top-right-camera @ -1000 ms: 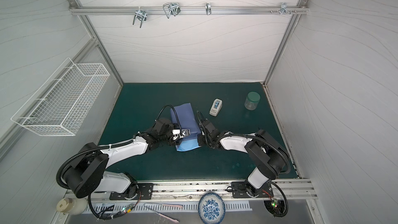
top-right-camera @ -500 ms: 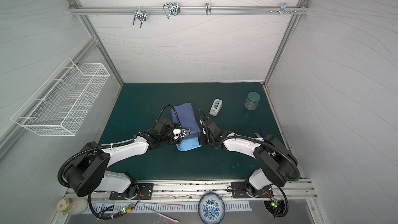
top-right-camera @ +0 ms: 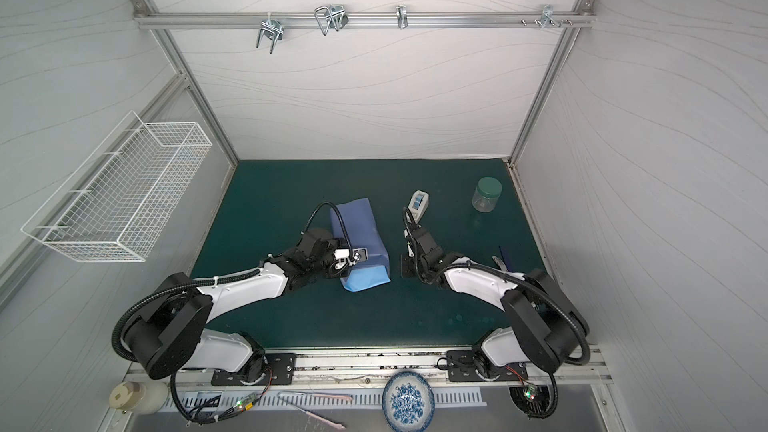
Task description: Wrap the gift box in paper
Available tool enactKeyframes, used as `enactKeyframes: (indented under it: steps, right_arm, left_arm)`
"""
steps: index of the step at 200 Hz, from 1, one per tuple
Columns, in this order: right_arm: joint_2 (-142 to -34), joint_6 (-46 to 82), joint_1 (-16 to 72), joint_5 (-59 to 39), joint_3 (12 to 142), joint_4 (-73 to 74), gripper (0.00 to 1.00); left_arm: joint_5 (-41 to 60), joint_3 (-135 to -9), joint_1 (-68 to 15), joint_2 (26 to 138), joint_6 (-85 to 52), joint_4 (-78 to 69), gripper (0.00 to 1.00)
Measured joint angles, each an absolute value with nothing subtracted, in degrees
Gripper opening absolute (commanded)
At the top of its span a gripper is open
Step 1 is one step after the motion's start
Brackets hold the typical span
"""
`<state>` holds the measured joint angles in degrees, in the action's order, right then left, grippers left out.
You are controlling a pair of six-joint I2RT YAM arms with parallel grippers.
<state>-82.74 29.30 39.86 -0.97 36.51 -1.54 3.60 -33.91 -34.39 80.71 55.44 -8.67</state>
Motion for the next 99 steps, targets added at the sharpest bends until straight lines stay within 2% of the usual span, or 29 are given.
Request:
enactKeyframes:
  steps: [35,99]
  right_arm:
    - [-88.29,30.39,39.88,-3.16,37.36,1.50,0.07]
    - [-91.46,33.76,39.88,-8.03,36.71,9.08,0.05]
  left_arm:
    - [3.57,-33.91,-34.39,80.71,55.37,-8.69,0.72]
    - [3.53,-33.91,-34.41,80.73,55.35,-8.64,0.72]
